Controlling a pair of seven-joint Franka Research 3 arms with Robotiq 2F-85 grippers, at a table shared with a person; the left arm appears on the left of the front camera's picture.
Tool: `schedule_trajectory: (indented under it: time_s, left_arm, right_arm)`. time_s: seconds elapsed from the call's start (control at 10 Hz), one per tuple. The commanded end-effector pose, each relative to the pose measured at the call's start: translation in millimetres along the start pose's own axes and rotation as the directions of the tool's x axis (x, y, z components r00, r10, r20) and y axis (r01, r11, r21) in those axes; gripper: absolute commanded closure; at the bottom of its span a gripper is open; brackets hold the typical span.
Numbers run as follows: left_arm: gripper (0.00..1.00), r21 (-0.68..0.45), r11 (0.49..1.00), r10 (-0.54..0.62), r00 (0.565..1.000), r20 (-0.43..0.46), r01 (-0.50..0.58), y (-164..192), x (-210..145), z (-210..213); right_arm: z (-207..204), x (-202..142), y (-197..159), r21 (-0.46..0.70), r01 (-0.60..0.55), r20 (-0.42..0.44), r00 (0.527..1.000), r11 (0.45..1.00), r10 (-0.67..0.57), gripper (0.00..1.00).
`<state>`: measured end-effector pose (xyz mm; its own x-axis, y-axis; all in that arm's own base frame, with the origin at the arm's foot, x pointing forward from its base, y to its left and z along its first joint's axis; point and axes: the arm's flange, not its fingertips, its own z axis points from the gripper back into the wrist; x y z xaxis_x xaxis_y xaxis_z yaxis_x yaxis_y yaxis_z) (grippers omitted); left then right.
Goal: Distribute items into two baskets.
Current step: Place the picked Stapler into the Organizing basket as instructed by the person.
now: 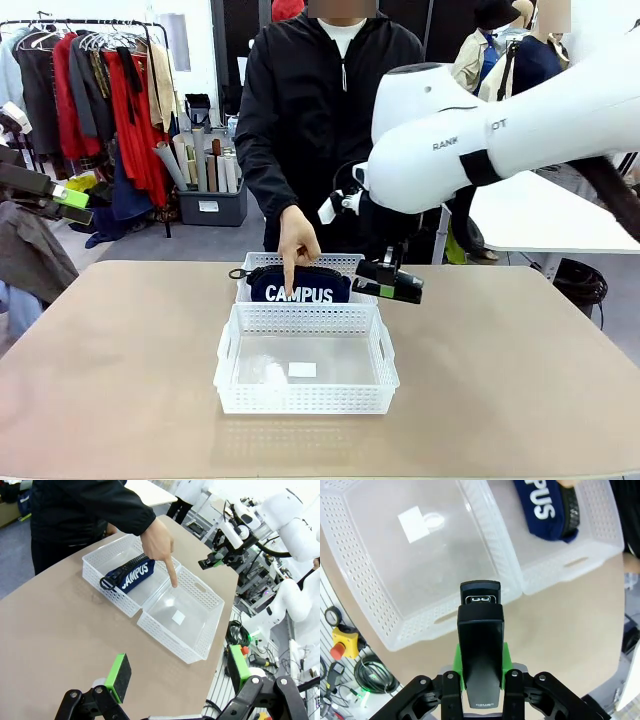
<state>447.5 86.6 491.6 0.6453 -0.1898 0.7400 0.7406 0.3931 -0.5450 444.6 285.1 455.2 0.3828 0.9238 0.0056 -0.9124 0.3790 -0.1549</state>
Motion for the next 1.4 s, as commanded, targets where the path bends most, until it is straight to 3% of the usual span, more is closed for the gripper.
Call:
schedule_trajectory:
  time_s: [0.0,0.7,1.3]
  left_arm:
    - [0.00,0.002,1.000,-0.001,1.000,0.001,0.001,-1.8,-0.6,0.8]
    - [0.00,0.002,1.000,-0.001,1.000,0.001,0.001,-1.8,-0.6,0.8]
    - [0.00,0.002,1.000,-0.001,1.000,0.001,0.001,-1.8,-0.6,0.8]
  right_arm:
    - [0.3,14.7,1.8,-0.008,-0.064,0.016,0.998,0.998,0.064,1.00]
    - [-34.7,46.6,46.8,-0.017,-0.193,0.032,0.981,0.981,0.194,1.00]
    - [-60.9,71.5,55.7,0.009,-0.318,0.074,0.946,0.948,0.317,1.00]
